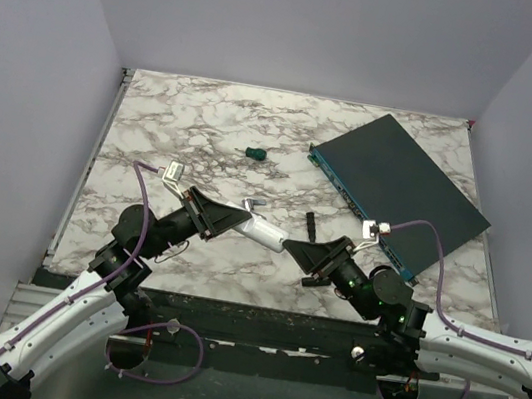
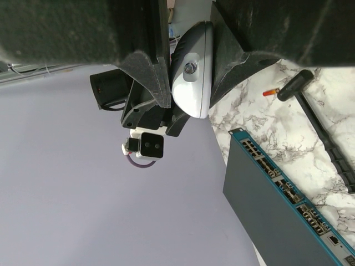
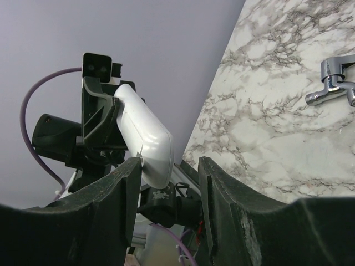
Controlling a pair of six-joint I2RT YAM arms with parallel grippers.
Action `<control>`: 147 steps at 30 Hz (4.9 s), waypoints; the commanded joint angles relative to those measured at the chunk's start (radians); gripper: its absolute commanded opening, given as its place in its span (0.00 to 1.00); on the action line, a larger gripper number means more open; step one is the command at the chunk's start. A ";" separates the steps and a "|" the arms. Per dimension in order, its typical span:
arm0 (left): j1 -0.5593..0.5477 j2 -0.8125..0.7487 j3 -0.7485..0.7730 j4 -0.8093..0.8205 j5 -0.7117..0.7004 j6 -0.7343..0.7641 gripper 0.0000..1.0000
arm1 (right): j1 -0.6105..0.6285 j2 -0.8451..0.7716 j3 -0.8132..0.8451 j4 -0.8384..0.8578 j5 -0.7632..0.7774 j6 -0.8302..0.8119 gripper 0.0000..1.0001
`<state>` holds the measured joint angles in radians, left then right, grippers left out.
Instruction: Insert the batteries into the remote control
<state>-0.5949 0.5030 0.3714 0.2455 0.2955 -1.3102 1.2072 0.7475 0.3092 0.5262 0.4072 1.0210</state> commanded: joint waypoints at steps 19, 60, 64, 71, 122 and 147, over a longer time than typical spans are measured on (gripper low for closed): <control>0.016 -0.004 -0.014 0.067 0.044 -0.021 0.00 | -0.001 0.008 -0.009 -0.003 0.069 0.028 0.52; 0.018 -0.005 -0.028 0.084 0.053 -0.031 0.00 | -0.001 0.069 -0.001 0.047 0.051 0.019 0.59; 0.017 -0.002 -0.027 0.086 0.054 -0.031 0.00 | -0.001 0.065 -0.002 0.047 0.050 0.014 0.60; 0.019 -0.004 -0.026 0.080 0.051 -0.030 0.00 | -0.001 0.062 -0.002 0.062 0.041 0.003 0.62; 0.029 0.002 -0.038 0.028 0.027 -0.057 0.00 | -0.001 0.017 -0.048 0.093 0.024 -0.018 0.69; 0.039 0.010 -0.058 0.037 0.039 -0.095 0.00 | -0.001 0.005 -0.056 0.047 0.066 -0.004 0.69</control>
<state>-0.5621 0.5102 0.3248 0.2604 0.3119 -1.3792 1.2072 0.7444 0.2584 0.5819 0.4286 1.0054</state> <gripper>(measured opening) 0.277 0.683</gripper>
